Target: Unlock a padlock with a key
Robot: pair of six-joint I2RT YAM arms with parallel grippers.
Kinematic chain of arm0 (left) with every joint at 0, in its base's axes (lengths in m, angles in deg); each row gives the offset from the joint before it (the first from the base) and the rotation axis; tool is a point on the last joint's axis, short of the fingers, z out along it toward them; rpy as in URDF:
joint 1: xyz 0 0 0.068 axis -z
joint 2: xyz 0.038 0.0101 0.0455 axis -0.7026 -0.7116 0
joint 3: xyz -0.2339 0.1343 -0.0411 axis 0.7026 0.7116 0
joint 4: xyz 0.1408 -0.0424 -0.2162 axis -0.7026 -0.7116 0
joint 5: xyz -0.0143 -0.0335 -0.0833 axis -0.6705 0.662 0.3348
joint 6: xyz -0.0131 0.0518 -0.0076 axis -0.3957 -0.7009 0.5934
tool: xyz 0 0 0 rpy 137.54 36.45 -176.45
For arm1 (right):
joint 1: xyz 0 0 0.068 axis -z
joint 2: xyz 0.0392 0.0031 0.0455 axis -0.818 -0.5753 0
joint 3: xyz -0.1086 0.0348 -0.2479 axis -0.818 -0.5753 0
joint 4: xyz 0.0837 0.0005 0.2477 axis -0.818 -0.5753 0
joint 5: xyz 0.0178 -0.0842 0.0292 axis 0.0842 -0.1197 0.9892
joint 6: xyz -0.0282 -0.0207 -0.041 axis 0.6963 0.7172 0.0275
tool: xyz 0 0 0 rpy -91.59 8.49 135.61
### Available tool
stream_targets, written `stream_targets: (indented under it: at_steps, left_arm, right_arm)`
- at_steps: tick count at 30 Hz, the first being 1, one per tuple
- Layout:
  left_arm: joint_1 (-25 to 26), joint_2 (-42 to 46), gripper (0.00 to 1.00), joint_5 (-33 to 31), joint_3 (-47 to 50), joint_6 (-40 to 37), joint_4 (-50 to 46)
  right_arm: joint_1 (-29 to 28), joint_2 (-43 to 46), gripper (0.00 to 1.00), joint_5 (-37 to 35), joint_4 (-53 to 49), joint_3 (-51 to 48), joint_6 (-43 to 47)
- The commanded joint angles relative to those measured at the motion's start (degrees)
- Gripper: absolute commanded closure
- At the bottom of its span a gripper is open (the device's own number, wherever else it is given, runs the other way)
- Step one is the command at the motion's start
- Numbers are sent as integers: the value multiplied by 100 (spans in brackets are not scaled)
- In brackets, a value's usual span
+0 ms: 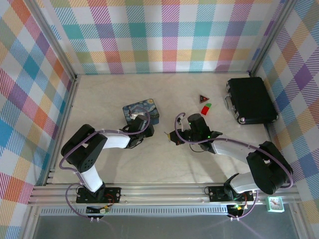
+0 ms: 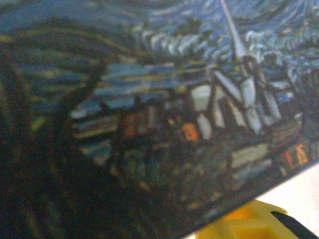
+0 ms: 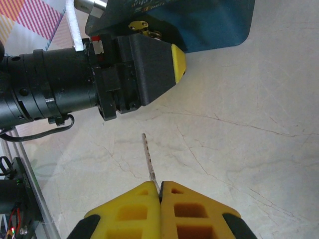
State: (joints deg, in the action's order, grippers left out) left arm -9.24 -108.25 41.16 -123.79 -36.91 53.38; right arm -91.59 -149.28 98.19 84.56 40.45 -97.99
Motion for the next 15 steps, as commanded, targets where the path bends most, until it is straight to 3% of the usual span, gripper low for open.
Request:
stream_targets:
  at_steps: [1, 7, 15]
  left_arm:
    - [10, -462, 66, -4, -205, 127, 179]
    - [2, -642, 73, -21, -388, 254, -27]
    - [-77, -515, 93, 588, -636, 579, -377]
  right_arm:
    - [30, -29, 100, -12, 89, -100, -42]
    - [32, -142, 100, -38, 211, -96, -84]
    - [32, -384, 100, -225, 434, -135, -407]
